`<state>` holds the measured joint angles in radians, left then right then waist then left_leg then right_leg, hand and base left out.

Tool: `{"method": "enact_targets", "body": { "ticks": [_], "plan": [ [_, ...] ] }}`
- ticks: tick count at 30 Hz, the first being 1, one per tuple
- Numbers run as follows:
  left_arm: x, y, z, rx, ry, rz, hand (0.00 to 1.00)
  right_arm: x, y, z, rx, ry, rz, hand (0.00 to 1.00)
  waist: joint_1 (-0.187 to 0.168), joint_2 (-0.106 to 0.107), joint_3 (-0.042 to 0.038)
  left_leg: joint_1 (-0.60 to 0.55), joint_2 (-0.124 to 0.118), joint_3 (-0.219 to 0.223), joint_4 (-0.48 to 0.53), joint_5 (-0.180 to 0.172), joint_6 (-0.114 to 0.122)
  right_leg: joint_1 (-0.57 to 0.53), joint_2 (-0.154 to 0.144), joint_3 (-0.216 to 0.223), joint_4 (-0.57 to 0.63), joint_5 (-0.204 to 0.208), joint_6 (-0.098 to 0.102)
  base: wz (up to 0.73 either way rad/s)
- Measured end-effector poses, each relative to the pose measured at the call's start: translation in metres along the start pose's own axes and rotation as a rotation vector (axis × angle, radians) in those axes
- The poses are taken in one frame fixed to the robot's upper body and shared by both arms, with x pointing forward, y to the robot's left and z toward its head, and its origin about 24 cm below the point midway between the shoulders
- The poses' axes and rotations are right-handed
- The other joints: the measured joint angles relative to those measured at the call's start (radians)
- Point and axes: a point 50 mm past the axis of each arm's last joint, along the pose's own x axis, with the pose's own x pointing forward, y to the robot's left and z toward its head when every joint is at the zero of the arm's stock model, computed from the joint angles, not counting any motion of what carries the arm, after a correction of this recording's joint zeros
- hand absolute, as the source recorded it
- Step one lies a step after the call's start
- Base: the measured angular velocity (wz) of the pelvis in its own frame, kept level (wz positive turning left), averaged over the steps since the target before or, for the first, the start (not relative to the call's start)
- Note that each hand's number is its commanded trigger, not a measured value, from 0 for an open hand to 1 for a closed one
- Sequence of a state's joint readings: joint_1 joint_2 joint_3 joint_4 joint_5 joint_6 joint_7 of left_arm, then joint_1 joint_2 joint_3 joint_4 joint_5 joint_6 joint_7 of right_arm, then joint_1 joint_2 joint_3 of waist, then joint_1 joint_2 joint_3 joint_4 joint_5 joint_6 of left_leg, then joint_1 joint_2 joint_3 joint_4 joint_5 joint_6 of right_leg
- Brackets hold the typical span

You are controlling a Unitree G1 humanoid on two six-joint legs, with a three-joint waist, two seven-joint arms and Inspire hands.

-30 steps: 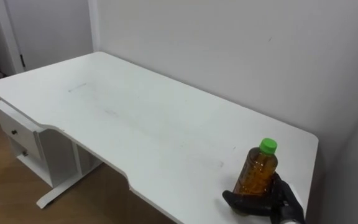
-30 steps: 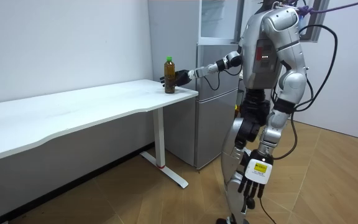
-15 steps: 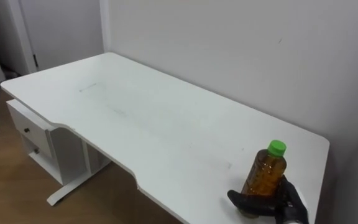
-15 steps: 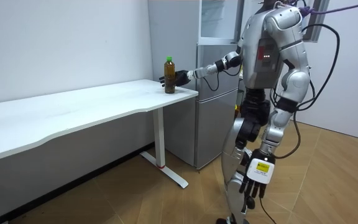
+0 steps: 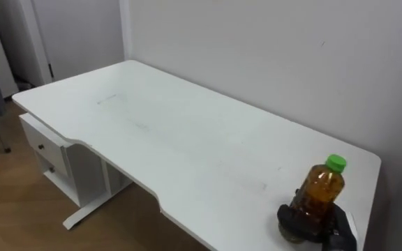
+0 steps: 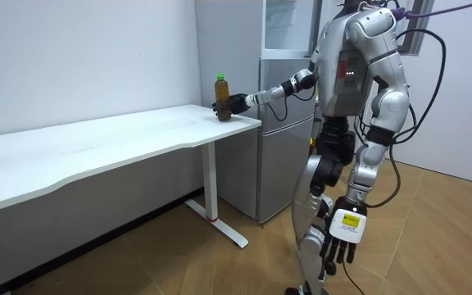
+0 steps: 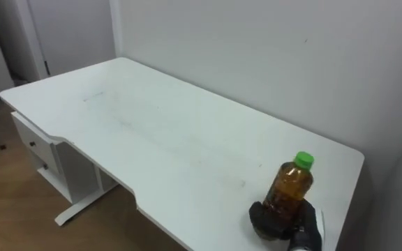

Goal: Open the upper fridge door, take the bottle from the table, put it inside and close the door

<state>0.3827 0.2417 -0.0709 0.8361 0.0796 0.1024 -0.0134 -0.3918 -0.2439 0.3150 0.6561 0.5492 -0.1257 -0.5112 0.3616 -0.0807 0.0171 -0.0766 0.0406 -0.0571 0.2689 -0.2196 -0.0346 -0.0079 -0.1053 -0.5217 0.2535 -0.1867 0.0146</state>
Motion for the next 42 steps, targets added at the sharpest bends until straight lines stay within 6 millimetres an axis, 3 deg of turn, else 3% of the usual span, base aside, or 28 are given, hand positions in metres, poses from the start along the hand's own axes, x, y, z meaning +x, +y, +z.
{"method": "enact_targets", "body": {
  "ticks": [10,16,22,28,33,42],
  "plan": [
    [-0.002,-0.001,0.000,-0.003,-0.027,-0.002,0.00,-0.001,0.005,-0.002,0.021,0.019,0.055,1.00,-0.008,-0.007,0.0033,0.012,0.000,0.006,-0.003,0.003,0.000,0.002,0.001,0.016,-0.005,0.000,0.000,-0.01],
    [-0.004,-0.006,-0.008,-0.054,-0.012,-0.002,0.00,-0.008,0.014,0.006,0.055,-0.010,0.195,1.00,-0.053,-0.003,0.0057,0.019,0.001,0.019,0.001,0.003,0.000,0.004,-0.001,0.027,0.001,0.000,0.000,-0.04],
    [-0.005,0.000,-0.010,-0.101,-0.019,0.028,0.00,-0.017,0.012,0.027,0.125,-0.111,0.306,1.00,-0.109,0.021,0.0044,0.030,0.002,0.040,-0.004,0.003,0.001,0.000,0.000,0.051,0.006,0.001,0.001,-0.09],
    [-0.005,-0.007,-0.015,-0.151,-0.007,0.024,0.00,-0.028,-0.008,0.031,0.142,-0.155,0.334,1.00,-0.150,0.057,-0.0130,0.091,0.006,0.081,-0.038,0.004,0.003,0.029,0.001,0.082,0.006,0.001,0.004,-0.19],
    [-0.004,-0.008,-0.010,-0.158,-0.037,0.023,0.00,-0.039,-0.008,0.036,0.145,-0.192,0.416,1.00,-0.197,0.051,-0.0109,0.112,0.004,0.100,-0.040,0.004,0.003,0.031,-0.001,0.107,0.010,0.002,0.005,-0.11],
    [-0.004,-0.006,-0.009,-0.145,-0.045,0.033,0.00,-0.060,-0.008,0.059,0.190,-0.308,0.535,1.00,-0.230,0.047,-0.0092,0.139,0.007,0.112,-0.065,0.004,0.003,0.047,0.005,0.115,0.004,0.002,0.005,-0.03]
  ]
}}
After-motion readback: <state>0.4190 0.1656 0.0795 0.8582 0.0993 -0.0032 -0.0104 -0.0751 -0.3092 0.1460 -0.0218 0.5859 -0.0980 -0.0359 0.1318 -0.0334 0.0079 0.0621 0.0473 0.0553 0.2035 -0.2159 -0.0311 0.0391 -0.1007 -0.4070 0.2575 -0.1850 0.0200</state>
